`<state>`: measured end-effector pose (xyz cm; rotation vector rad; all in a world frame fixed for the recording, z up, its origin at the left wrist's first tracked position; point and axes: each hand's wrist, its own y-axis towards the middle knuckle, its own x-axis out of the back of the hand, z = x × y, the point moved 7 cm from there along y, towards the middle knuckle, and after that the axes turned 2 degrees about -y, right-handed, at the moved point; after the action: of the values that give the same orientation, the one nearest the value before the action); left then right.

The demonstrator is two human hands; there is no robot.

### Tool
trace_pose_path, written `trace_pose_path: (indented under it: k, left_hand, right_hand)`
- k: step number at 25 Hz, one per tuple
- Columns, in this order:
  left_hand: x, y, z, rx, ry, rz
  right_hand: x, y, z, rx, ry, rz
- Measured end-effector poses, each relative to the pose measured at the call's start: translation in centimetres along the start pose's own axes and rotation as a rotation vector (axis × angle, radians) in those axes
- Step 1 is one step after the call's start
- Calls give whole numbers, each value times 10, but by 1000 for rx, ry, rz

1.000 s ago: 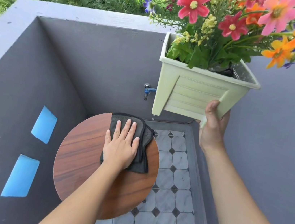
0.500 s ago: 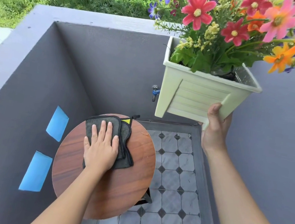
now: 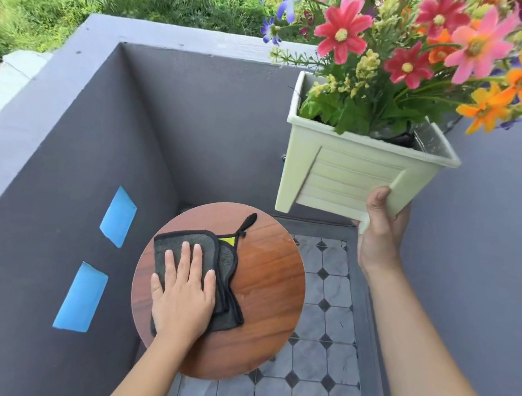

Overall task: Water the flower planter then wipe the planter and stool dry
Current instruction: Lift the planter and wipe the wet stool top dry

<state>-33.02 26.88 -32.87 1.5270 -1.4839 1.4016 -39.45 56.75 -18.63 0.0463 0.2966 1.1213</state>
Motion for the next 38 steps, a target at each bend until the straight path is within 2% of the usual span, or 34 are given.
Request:
trace_pose_path:
  k: [5,9,15,19,24,29,32,34,36,38]
  left_hand:
    - [9,-28,43,278,-100,-128]
    - [11,-40,60,355,-293,-136]
    - [7,-36,86,355,-601,-115]
    - [8,-27,109,358,-729,-131]
    - [-1,-23,112,295,-1010,-58]
    - [-27,-18,134,262,-1087,-53]
    - [-38,-24,140,290,-1305,-22]
    - [-39,-26,138,290,-1432,34]
    - [-32,-26,135,260,-1448,95]
    - [-25,-23,131,252,-1440,137]
  right_hand:
    - [-1,-13,-6,-5,8,30]
    - [-6,-35,-22,-80,7,80]
    - [-28,-79,-51,-191,-18,170]
    - [-45,-105,-68,-197,-19,189]
    - [-60,-127,-83,-148,-56,295]
    - [-66,-140,-82,-97,-54,381]
    - [-62,-143,-98,-174,-59,384]
    - [-58,-144,-96,-157,-163,362]
    - [-53,-144,-83,-28,-330,350]
    - [-42,-146,-80,26,-500,327]
